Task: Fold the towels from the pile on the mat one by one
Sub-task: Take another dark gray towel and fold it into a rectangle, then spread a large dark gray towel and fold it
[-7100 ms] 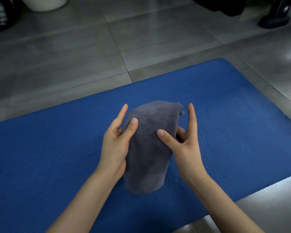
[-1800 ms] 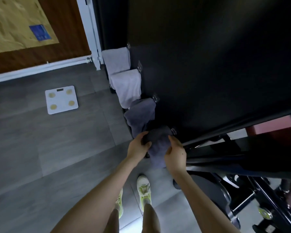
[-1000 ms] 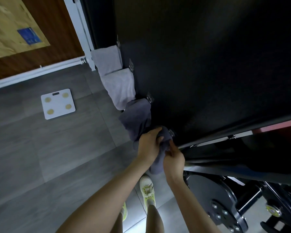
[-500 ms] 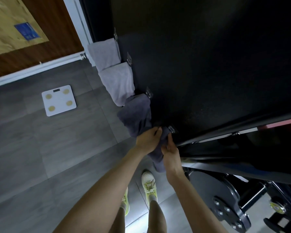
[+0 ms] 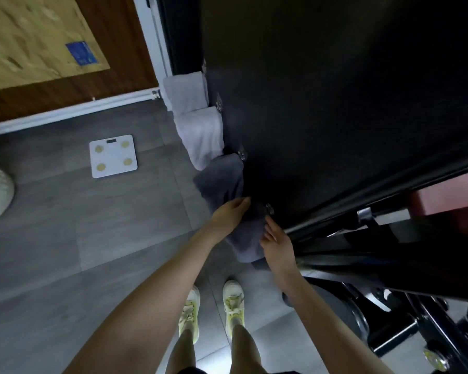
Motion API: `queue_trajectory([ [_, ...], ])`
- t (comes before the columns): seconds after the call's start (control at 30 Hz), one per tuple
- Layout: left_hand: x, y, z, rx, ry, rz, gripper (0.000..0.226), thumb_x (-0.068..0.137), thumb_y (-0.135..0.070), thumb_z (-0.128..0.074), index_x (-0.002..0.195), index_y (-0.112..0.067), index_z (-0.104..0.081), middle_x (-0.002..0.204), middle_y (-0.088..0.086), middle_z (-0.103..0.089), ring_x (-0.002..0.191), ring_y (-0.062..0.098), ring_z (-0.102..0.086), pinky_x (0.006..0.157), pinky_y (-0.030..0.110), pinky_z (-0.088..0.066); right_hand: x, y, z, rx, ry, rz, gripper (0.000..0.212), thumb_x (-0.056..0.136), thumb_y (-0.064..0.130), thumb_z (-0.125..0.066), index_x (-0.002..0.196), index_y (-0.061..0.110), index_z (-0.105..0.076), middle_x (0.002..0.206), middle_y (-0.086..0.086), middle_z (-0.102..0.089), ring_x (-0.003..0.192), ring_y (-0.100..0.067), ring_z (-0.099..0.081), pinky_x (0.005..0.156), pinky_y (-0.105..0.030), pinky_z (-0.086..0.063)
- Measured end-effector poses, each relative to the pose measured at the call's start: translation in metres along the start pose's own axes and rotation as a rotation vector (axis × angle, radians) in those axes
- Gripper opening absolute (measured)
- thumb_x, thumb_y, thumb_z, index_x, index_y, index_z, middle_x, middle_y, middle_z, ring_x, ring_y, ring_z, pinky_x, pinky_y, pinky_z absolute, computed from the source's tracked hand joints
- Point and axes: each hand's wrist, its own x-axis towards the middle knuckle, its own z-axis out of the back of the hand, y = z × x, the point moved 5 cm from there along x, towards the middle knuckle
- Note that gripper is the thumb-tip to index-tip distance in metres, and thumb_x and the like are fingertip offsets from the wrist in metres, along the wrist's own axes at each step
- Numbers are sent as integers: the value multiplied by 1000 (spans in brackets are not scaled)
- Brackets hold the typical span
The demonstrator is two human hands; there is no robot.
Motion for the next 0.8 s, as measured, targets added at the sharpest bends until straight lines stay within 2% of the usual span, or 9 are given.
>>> queue_trajectory([
  [0.07, -7, -1, 11, -4, -71, 27, 39, 97, -43, -40, 123, -23, -60, 125, 3, -60, 116, 21, -53, 102, 33, -37, -2, 2, 3, -72, 6, 22, 50, 91, -5, -47, 136, 16, -43, 117, 6, -48, 108, -9, -45, 83, -18, -38],
  [0.17, -19, -3, 30, 39, -153, 6, 30, 97, -40, -40, 96, -23, -65, 109, 6, -66, 94, 18, -56, 80, 31, -40, -5, 5, 6, -231, 5, 81, 45, 91, -5, -48, 133, 11, -47, 114, 0, -52, 108, -17, -52, 77, -9, -42],
  [0.23, -33, 3, 44, -42, -225, -13, 29, 97, -35, -43, 88, -17, -64, 98, 6, -66, 88, 18, -56, 76, 31, -39, -8, 11, 3, -391, -23, 186, 39, 91, 3, -47, 129, 9, -51, 114, -9, -59, 108, -30, -57, 83, -22, -44],
  [0.3, -56, 13, 58, -145, -294, -36, 24, 94, -34, -50, 81, -19, -64, 89, 7, -65, 89, 21, -59, 81, 34, -44, -15, 17, -5, -527, 13, 266, 40, 87, 21, -43, 125, 13, -54, 113, -12, -62, 103, -32, -59, 85, -34, -44],
  [0.4, -104, 32, 77, -233, -389, -88, 20, 86, -39, -52, 83, -24, -64, 85, 3, -66, 86, 17, -64, 86, 34, -47, -32, 19, -33, -584, 196, 266, 32, 91, 20, -45, 120, 13, -56, 108, -10, -63, 99, -28, -60, 85, -33, -45],
  [0.5, -162, 61, 90, -259, -468, -80, 14, 97, -21, -49, 94, -15, -62, 83, 0, -63, 67, -8, -58, 73, 14, -45, -45, 14, -68, -687, 279, 428, 22, 89, 12, -50, 106, 8, -62, 97, -13, -66, 90, -27, -60, 77, -26, -40],
  [0.6, -229, 101, 100, -297, -622, -31, 15, 97, -16, -47, 98, -14, -61, 84, -1, -63, 69, -1, -57, 72, 13, -44, -69, -8, -109, -766, 529, 396, 23, 86, 4, -55, 105, 15, -61, 92, -7, -64, 83, -19, -56, 73, -25, -42],
  [0.7, -311, 144, 99, -307, -796, 40, 17, 98, -19, -46, 101, -15, -62, 83, -6, -63, 66, -7, -58, 71, 10, -44, -104, -37, -142, -836, 714, 432, 26, 84, 1, -57, 91, 27, -56, 88, -3, -62, 78, -20, -56, 62, -23, -40],
  [0.8, -398, 189, 77, -358, -953, 135, 19, 98, -22, -45, 102, -15, -63, 86, -3, -65, 69, -3, -59, 75, 14, -45, -151, -76, -169, -968, 927, 480, 28, 86, 9, -60, 82, 35, -51, 85, 4, -61, 72, -12, -55, 59, -17, -37],
])
